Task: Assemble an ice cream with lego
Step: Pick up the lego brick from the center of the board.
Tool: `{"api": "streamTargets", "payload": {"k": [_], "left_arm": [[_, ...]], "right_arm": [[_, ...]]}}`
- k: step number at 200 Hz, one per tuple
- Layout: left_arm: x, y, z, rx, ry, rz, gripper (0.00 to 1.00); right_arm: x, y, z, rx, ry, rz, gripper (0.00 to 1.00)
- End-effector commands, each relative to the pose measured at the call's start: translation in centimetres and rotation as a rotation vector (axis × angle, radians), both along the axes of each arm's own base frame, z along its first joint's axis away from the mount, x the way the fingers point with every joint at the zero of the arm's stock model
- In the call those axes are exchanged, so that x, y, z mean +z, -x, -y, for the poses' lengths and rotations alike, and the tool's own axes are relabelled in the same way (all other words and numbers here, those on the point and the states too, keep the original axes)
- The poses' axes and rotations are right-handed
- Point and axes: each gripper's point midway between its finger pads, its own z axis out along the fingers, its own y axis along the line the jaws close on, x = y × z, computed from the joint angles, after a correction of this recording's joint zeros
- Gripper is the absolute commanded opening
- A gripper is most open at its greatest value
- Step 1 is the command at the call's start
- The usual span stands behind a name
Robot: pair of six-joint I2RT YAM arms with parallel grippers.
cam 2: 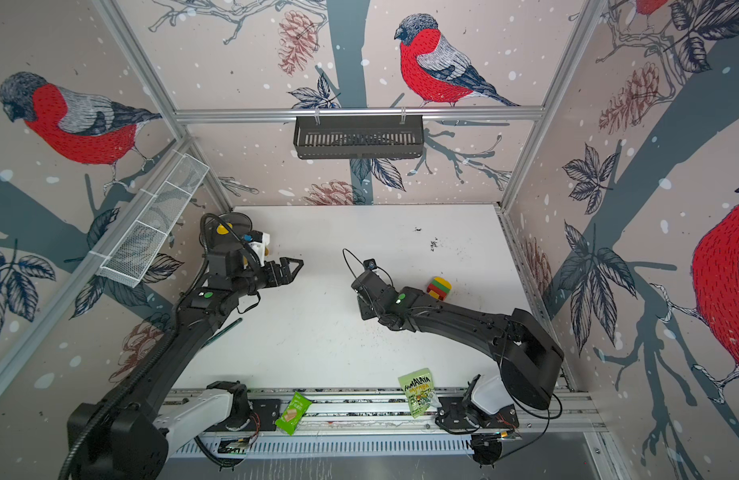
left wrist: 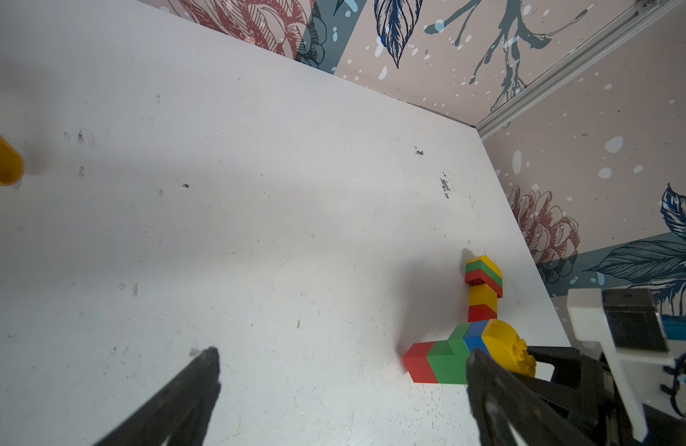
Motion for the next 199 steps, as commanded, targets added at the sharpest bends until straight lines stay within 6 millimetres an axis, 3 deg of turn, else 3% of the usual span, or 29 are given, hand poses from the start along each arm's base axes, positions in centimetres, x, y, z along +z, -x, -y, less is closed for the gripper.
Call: {"api": "streamTargets", "payload": {"k": [1,29,45,67,72,87,96,121,155,199], "left_arm": [[4.2,-0.1,2.0,-0.109,-0.015,0.186,0.99],[9.0,2.0,6.4,-0.329,-0.05,0.41,0.99],[10.7,3.8,9.3,-0.455,-0.069,0.521,0.98],[11.5,5.5,12.8,-0.556,-0.134,0.62,0.97],[11.5,5.8,13.6,-0.581,-0.147,0.635,0.97],[10.4,6.0,15.2,-0.638,-0.179,0.634,0.97],[11.2,6.1,16.1,-0.676,-0.185,0.655,0.97],[10.6,6.4,17.6,-0.751,-0.206,0.644,0.97],[10.9,7.9,19.1,-0.831,-0.201,0.632,0.95],[7.2,9.4,19.5,-0.84,-0.293,0.545,0.93]], "right_arm": [[3.3,-0.2,-0.4,0.041,-0.109,-0.025,0.32],[8.4,-1.2,0.8,0.094,-0.242,-0.042,0.32],[11.0,-1.5,1.8,0.107,-0.278,-0.007,0.32],[14.0,-1.7,2.8,0.114,-0.332,0.031,0.32],[15.5,-1.5,3.3,0.115,-0.359,0.056,0.32],[17.2,-1.3,4.1,0.12,-0.399,0.073,0.32],[18.0,-1.1,4.5,0.118,-0.408,0.086,0.32],[18.9,-0.5,5.3,0.131,-0.431,0.094,0.32],[17.9,0.0,5.2,0.182,-0.474,0.037,0.32],[16.7,0.2,4.9,0.222,-0.491,-0.001,0.32]]}}
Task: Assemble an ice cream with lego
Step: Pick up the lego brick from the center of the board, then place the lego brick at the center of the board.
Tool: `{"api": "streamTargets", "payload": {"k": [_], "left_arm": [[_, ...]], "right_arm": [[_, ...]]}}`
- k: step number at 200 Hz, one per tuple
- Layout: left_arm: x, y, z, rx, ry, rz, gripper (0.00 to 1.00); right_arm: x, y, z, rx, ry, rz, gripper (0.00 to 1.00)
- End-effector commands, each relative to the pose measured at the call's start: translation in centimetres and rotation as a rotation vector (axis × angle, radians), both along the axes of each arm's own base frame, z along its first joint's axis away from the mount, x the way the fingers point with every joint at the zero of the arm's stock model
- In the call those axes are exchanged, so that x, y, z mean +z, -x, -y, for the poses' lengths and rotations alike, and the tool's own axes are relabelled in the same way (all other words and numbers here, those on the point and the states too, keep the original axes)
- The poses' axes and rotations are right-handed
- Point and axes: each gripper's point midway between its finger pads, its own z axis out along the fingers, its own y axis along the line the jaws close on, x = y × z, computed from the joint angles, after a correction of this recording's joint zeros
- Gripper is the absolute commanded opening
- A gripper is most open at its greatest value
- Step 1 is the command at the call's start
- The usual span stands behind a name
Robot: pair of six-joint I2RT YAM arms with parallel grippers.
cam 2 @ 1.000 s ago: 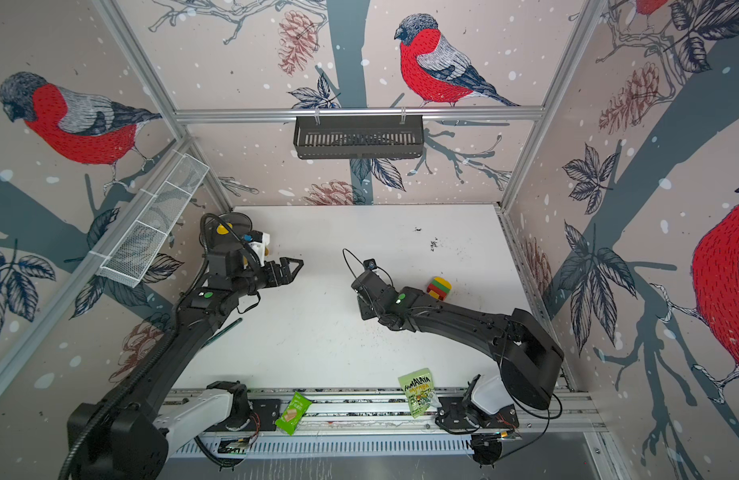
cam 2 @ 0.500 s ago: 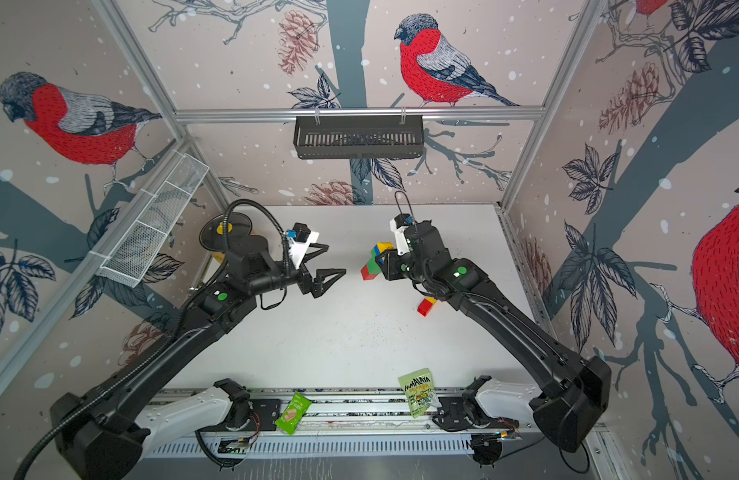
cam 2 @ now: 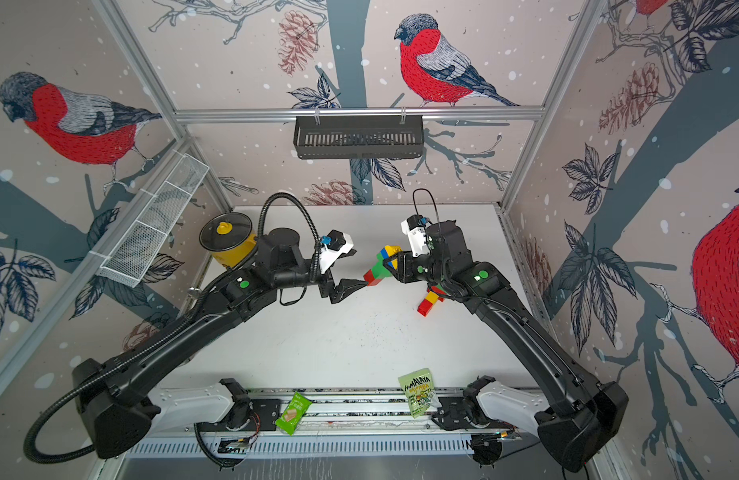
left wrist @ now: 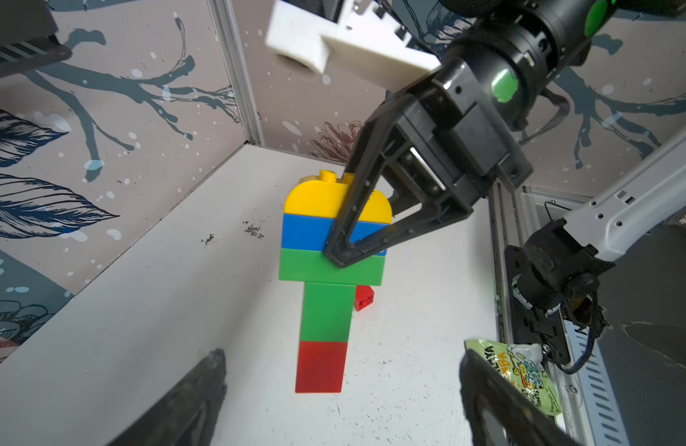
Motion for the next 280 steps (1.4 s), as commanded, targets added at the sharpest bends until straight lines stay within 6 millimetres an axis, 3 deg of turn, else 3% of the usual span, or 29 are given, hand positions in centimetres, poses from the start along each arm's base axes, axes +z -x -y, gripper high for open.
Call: {"api": "streamTargets", "payload": {"k": [1,27,58,107,137,161,179,205,226,255,280], "left_arm": [[-2.3,0.4,-0.3,0.02,-0.076,-0.005,0.94],[-3.8,0.8,0.2,0.016,-0.112,-0.015,0.91],[-3.9,0.4,0.8,0.027,-0.12,0.001,0.8],[-4.5,0.4,1.8,0.011,-0.131,-0.003,0.72],[-4.4,0.5,2.5,-0.003,-0.117,-0.008,0.59],[-4.8,-0.6,2.1,0.064,-0.147,0.011,0.5],[-5.2,-1.0,1.9,0.083,-0.164,0.016,0.51],[-5.9,-1.3,2.2,0.085,-0.184,0.006,0.66],[-6.2,-1.9,2.2,0.104,-0.2,0.01,0.73],[-6.0,-2.0,2.2,0.107,-0.199,0.02,0.73],[-5.8,-1.8,2.3,0.096,-0.191,0.015,0.66]], "right_arm": [[0.6,0.3,-0.8,0.065,-0.038,0.021,0.32],[0.6,0.4,-0.9,0.082,-0.048,0.016,0.32],[0.5,0.5,-1.1,0.09,-0.05,0.011,0.32],[0.2,0.6,-1.3,0.096,-0.06,0.001,0.32],[-0.3,0.5,-1.5,0.102,-0.059,-0.007,0.32],[-0.6,0.4,-1.6,0.105,-0.057,-0.009,0.32],[-0.6,0.4,-1.6,0.109,-0.061,-0.01,0.32],[-0.6,0.5,-1.8,0.117,-0.061,-0.009,0.32],[-0.5,0.7,-1.9,0.123,-0.063,-0.006,0.32],[-0.6,0.9,-2.0,0.132,-0.061,-0.007,0.32],[-0.7,0.9,-2.1,0.132,-0.06,-0.009,0.32]]}}
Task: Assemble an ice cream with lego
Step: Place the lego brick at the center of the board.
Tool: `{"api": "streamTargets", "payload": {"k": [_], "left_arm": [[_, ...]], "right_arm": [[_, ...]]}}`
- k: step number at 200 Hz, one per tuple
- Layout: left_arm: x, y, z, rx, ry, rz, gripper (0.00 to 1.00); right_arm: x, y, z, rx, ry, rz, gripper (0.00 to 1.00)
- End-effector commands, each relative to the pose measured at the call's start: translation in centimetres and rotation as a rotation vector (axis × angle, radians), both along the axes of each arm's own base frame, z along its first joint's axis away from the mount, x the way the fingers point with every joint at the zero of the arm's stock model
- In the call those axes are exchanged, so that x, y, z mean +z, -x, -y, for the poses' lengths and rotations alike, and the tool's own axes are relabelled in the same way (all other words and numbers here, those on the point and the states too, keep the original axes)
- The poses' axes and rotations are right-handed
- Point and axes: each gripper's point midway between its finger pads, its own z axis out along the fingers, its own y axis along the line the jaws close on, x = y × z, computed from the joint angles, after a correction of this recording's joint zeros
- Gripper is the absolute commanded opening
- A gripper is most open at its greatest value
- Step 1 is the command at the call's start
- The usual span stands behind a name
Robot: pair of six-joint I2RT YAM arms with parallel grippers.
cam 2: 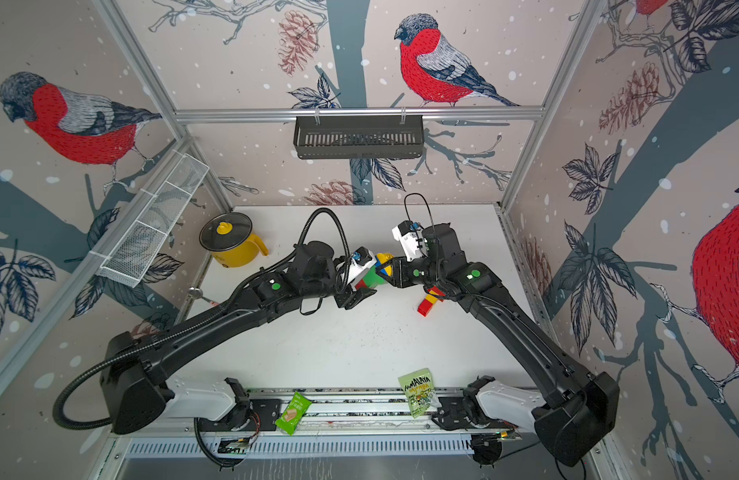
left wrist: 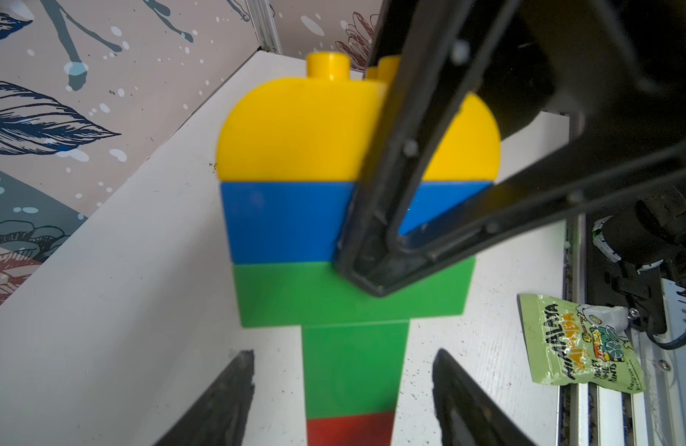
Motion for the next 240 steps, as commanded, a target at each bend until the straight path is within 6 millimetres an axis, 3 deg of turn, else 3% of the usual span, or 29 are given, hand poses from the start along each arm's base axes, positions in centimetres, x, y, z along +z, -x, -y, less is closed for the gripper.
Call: {"api": "streamTargets", "payload": {"k": [1,18,61,166,193,230,240], "left_arm": [[1.1,-0.1,0.5,-0.017,0.026,0.032,0.66],[0.9,0.0,0.6,-0.023,0.023,0.025,0.59],[0.6,0.2,0.8,-0.037,0.02,0.019,0.54],[-0.1,-0.2,1.0,-0.034,0.004,0.01,0.55],[-0.1,-0.3,1.0,-0.031,0.003,0.013,0.47],[0.2,-0.3,0.9,-0.024,0.012,0.024,0.4],[0.2,-0.3,0.8,-0.02,0.012,0.025,0.38]], "right_arm": [[0.7,-0.2,-0.4,0.017,-0.023,0.033,0.32],[0.6,-0.2,-0.4,0.017,-0.024,0.033,0.32],[0.6,-0.1,-0.5,0.019,-0.028,0.03,0.32],[0.5,0.3,-0.6,0.032,-0.036,0.027,0.32],[0.4,0.4,-0.7,0.033,-0.035,0.023,0.32],[0.5,0.4,-0.7,0.033,-0.042,0.026,0.37],[0.6,0.3,-0.7,0.028,-0.044,0.027,0.42]]}}
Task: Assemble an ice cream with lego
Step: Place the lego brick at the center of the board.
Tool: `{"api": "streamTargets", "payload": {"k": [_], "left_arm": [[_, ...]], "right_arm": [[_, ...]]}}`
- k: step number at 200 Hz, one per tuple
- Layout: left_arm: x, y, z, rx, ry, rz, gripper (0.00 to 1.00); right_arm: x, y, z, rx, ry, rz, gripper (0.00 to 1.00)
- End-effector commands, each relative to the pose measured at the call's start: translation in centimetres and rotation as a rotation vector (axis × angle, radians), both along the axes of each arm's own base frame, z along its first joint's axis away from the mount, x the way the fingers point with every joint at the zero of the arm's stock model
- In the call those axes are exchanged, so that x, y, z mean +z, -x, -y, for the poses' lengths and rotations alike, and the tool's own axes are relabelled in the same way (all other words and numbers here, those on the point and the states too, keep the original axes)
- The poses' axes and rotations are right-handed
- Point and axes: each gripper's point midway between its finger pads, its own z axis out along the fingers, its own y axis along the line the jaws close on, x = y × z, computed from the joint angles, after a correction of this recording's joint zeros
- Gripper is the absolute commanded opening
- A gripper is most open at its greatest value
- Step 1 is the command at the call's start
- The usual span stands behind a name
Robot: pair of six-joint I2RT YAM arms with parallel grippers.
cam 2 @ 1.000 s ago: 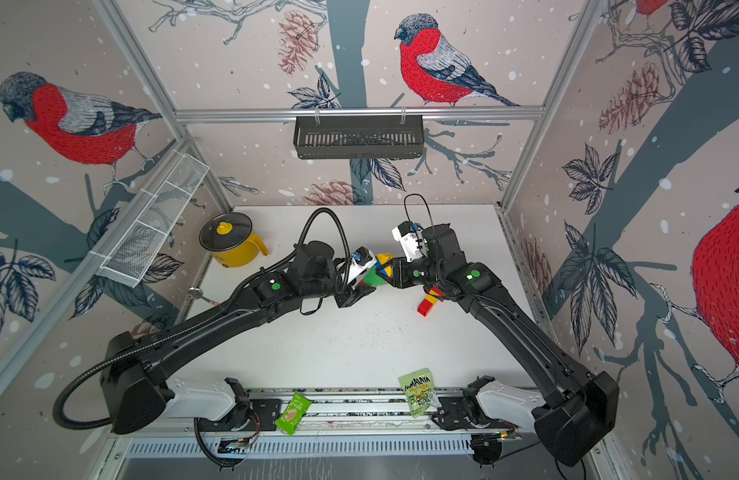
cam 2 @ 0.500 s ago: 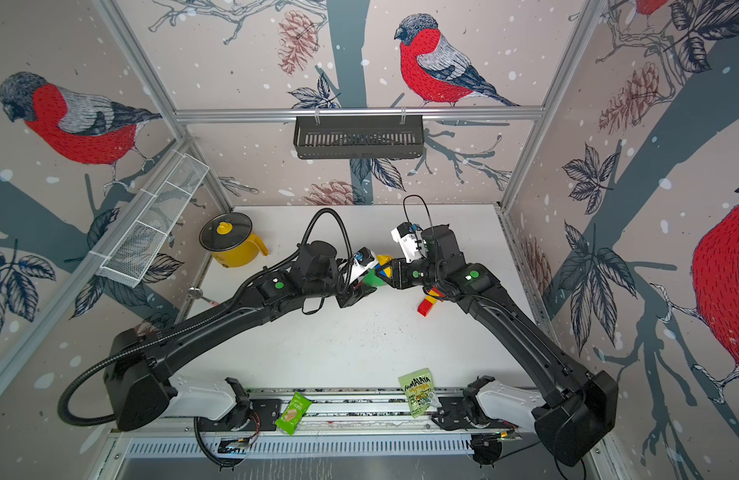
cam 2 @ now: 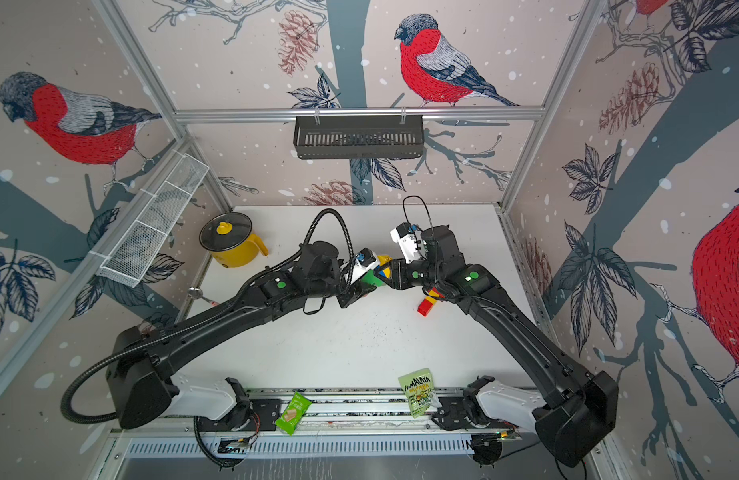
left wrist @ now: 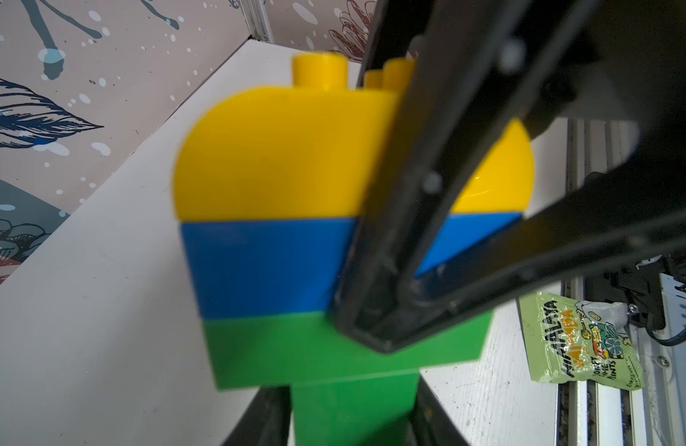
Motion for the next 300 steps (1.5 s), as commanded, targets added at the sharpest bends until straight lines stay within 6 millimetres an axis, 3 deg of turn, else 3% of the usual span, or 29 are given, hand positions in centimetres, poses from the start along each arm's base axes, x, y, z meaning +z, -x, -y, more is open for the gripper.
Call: {"api": "streamTargets", "payload": {"k": [1,45,88,135,206,248,300], "left_arm": [[1.1,-0.1,0.3,-0.013,0.027,0.043,0.38],[1.4,0.0,0.1,-0.003,0.043,0.051,0.36],[0.7,-0.2,-0.3,0.035,0.041,0.037,0.34],[-0.4,-1.3,-2.1,0.172,0.0,-0.002,0.31],[-6.5,-2.0,-6.4,0.441,-0.181,-0.16,0.31],[-9.9,-1.4,-7.5,0.49,-0.281,-0.278,0.3],[-14.4,-0.4,-8.7,0.497,-0.383,-0.478,0.27]], "right_arm": [[0.8,0.0,-0.2,0.003,-0.025,0.021,0.43],[1.1,0.1,-0.2,-0.01,-0.061,0.023,0.67],[1.1,-0.9,2.1,-0.122,-0.086,0.015,0.71],[2.5,-2.5,6.3,-0.273,-0.135,0.06,0.73],[-2.4,-4.5,8.9,-0.387,0.02,0.019,0.73],[-5.6,-5.3,9.4,-0.413,0.096,-0.014,0.73],[-8.0,-5.7,9.5,-0.403,0.137,-0.037,0.73]]}}
